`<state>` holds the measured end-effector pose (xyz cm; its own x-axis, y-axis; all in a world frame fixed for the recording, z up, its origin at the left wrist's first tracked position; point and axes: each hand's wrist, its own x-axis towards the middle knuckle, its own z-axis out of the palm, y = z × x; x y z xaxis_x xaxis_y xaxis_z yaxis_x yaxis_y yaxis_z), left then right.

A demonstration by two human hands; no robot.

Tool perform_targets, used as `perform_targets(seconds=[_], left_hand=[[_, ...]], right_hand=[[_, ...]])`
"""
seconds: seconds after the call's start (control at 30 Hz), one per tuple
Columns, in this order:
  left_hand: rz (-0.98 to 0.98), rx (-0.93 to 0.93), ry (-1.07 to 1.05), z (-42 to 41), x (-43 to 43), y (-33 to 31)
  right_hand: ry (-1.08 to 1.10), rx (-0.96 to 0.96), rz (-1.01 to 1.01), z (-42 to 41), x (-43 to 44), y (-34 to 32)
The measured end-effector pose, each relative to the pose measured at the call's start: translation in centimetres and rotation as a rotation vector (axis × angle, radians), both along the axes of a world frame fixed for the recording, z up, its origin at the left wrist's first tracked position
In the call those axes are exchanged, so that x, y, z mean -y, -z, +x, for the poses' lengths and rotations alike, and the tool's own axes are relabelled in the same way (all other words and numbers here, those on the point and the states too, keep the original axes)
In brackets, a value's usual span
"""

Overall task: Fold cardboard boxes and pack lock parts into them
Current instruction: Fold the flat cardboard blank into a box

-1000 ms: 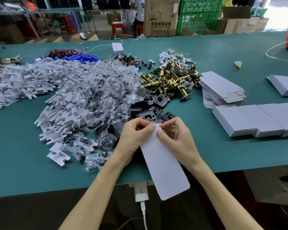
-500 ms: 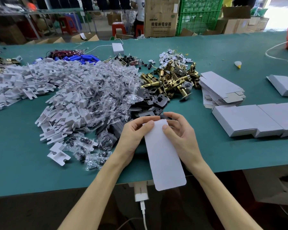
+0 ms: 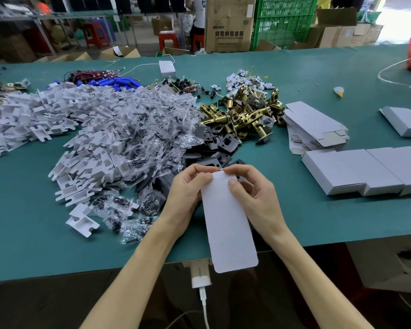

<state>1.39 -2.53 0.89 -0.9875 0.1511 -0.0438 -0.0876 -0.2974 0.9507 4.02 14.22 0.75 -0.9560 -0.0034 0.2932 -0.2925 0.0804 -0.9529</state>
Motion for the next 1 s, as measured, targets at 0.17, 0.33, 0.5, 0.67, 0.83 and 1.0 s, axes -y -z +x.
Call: perform_targets(seconds=[0.17, 0.33, 0.5, 0.67, 0.83, 1.0], left_hand=[[0.019, -0.002, 0.009, -0.15, 0.15, 0.09], [0.003, -0.051, 0.024, -0.11, 0.16, 0.13], [-0.031, -0.062, 0.027, 0.05, 0.04, 0.03], [0.002, -0.011, 0.019, 0.03, -0.12, -0.19], [0.017, 0.001, 0.021, -0.1, 0.0, -0.2], [-0.036, -0.061, 0.027, -0.03, -0.02, 0.12]], right_hand=[[0.003, -0.003, 0.003, 0.02, -0.02, 0.01], [0.022, 0.009, -0.023, 0.1, -0.01, 0.11], [0.041, 0.023, -0.06, 0.16, -0.23, -0.01], [0.018, 0.021, -0.061, 0.2, -0.19, -0.08], [0.016, 0.033, -0.067, 0.14, -0.15, -0.04], [0.029, 0.019, -0.084, 0.14, -0.21, -0.1]])
